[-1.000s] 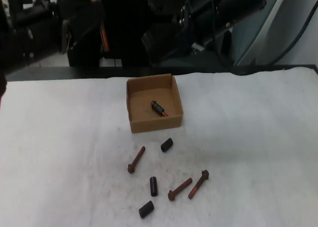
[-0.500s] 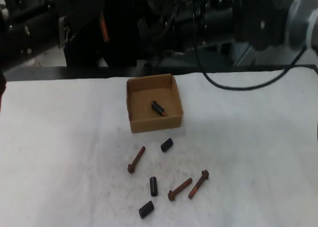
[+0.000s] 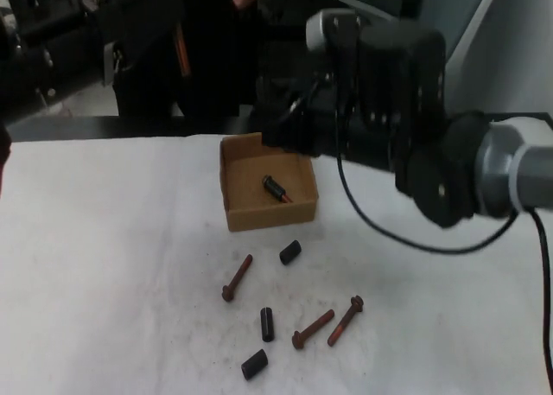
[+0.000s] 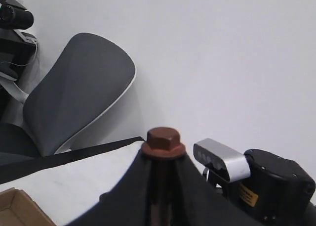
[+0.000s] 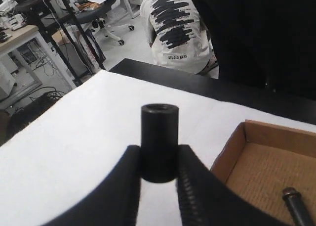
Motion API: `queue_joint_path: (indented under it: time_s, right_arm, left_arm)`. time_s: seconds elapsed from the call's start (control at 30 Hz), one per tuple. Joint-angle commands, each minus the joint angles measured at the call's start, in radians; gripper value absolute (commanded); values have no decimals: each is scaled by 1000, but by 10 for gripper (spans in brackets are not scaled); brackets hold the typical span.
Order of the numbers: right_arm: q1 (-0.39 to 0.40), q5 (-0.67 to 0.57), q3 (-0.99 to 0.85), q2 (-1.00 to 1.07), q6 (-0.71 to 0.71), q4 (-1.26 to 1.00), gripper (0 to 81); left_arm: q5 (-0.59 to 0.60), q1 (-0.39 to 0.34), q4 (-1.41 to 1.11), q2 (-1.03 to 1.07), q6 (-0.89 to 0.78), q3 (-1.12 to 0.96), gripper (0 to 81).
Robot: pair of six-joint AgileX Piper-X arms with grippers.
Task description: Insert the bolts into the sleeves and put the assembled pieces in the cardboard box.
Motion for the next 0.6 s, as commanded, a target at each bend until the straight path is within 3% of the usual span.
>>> queue_joint_path:
  time_s: [0.0, 0.17, 0.3, 0.57]
  right_arm:
    - [8, 5, 0, -28, -44, -27, 8]
    - [80, 20, 14, -128, -239, 36, 8]
    - [134, 95, 25, -193, -307, 144, 8]
    - [173, 111, 58, -219, -314, 173, 8]
  left_arm:
    - [14, 2, -20, -12, 16, -3, 0]
    - [-34, 2, -20, 15, 22, -3, 0]
    - [-43, -6, -20, 39, 22, -3, 0]
    - [-53, -69, -92, 43, -29, -3, 0]
